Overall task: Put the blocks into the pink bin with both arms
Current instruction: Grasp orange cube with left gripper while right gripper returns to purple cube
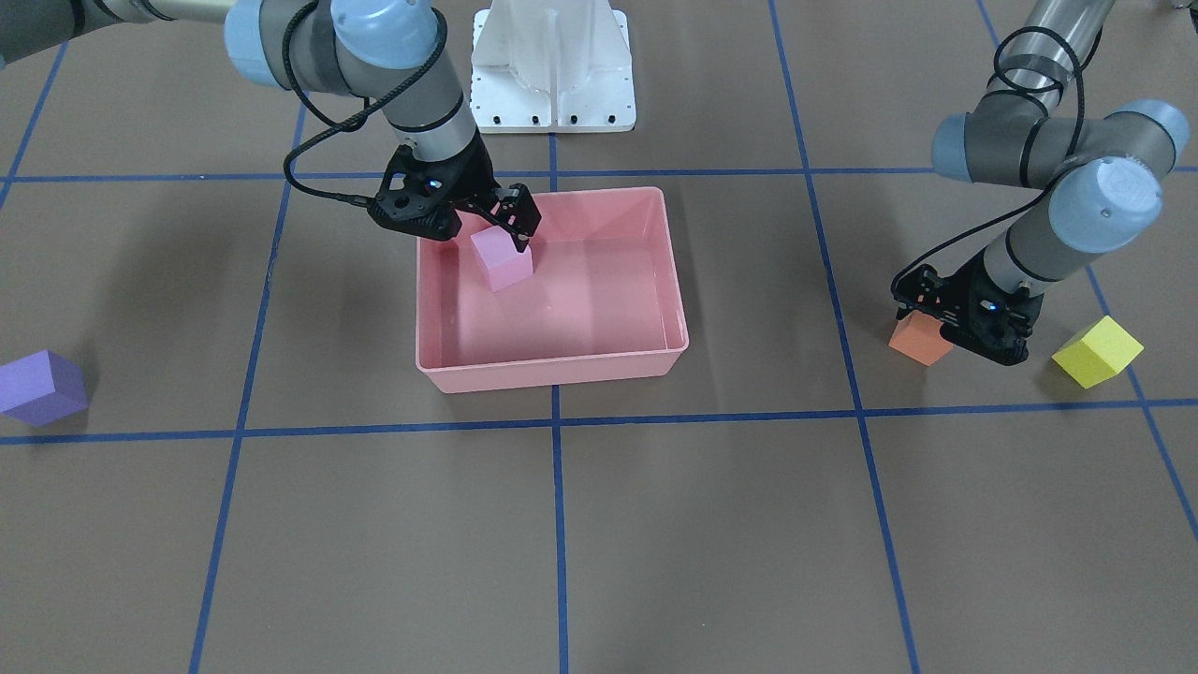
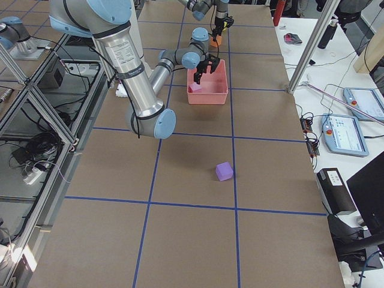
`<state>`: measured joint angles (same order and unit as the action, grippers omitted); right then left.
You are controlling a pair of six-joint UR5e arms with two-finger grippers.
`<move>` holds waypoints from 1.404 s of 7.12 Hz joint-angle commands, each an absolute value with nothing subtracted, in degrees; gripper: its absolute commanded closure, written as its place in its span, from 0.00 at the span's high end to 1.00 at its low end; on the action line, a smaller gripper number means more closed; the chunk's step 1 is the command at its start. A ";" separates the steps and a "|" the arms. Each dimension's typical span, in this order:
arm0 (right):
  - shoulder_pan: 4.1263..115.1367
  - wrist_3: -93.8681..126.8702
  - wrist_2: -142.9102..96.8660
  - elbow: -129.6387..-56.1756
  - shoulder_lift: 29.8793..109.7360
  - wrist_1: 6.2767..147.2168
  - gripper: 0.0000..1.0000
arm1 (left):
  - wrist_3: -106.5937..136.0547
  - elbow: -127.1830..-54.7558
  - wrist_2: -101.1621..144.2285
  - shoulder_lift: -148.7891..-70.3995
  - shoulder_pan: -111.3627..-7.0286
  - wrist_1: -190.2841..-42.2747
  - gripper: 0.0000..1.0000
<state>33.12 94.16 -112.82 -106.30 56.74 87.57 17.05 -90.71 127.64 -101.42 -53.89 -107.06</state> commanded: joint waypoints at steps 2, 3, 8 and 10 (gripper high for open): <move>50.31 79.38 -123.56 -111.18 68.50 87.28 1.00 | 17.75 -90.70 127.79 -101.25 -52.65 -107.05 0.74; 54.02 70.66 -123.57 -110.92 73.51 87.28 1.00 | 19.49 -91.49 127.97 -101.16 -52.65 -106.70 0.33; 63.70 31.03 -122.96 -101.98 83.76 87.28 1.00 | 48.24 -111.77 133.86 -111.38 -54.93 -86.11 0.00; 66.00 19.89 -123.22 -98.27 83.76 87.28 1.00 | 61.21 -109.01 133.33 -124.48 -52.49 -80.87 0.00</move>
